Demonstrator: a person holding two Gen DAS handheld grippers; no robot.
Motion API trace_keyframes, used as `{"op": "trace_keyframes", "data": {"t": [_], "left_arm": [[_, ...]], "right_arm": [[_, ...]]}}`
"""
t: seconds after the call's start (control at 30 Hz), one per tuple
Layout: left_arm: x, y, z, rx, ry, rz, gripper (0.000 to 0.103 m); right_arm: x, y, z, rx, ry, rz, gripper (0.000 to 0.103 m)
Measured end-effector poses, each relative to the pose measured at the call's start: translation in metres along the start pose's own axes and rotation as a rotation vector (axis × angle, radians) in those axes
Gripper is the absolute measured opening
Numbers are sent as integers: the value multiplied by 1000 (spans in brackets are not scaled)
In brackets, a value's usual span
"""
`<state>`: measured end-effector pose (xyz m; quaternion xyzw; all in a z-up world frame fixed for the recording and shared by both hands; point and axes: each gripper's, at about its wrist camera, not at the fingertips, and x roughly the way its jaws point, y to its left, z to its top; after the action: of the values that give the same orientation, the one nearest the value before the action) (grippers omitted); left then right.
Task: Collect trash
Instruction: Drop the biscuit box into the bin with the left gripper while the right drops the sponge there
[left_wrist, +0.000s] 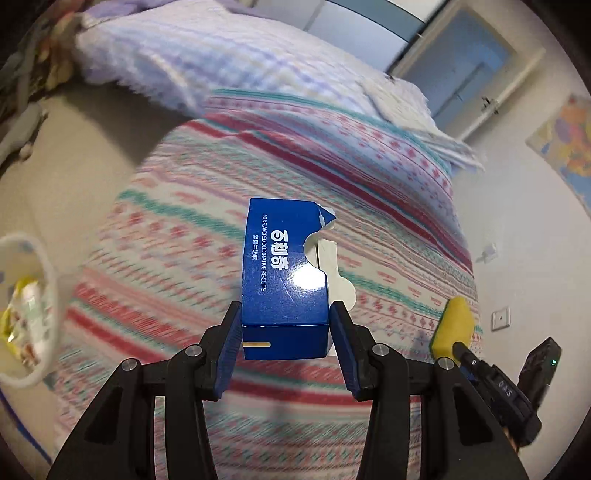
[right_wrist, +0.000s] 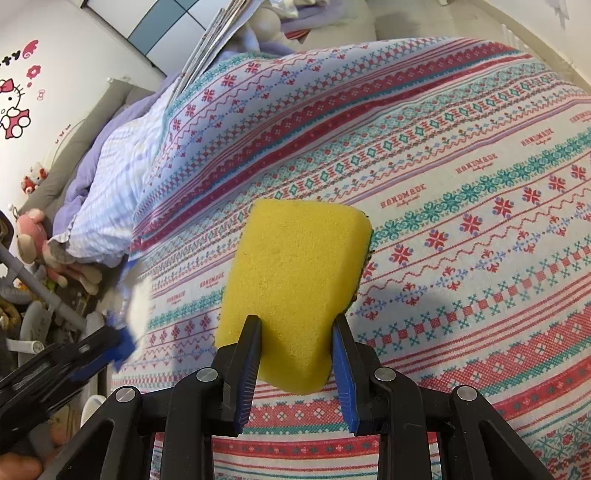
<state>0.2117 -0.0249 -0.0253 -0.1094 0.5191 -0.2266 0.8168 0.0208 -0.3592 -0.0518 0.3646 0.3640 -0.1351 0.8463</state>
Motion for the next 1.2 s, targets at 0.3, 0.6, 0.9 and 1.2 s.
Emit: {"op": "trace_keyframes", "data": {"t": [0.3, 0.6, 0.9, 1.2], "left_arm": [[-72, 110, -9, -177, -87, 59, 50], [-100, 229, -17, -458, -91, 59, 50], [-94, 282, -24, -537, -47, 112, 50], [-81, 307, -25, -573, -2, 118, 50]], "right_arm": [[8, 8, -2, -36, 8, -27, 33], [25, 33, -19, -136, 32, -70, 33], [54, 83, -60, -266, 106, -37, 33], [74, 136, -107, -400, 171, 29, 33]]}}
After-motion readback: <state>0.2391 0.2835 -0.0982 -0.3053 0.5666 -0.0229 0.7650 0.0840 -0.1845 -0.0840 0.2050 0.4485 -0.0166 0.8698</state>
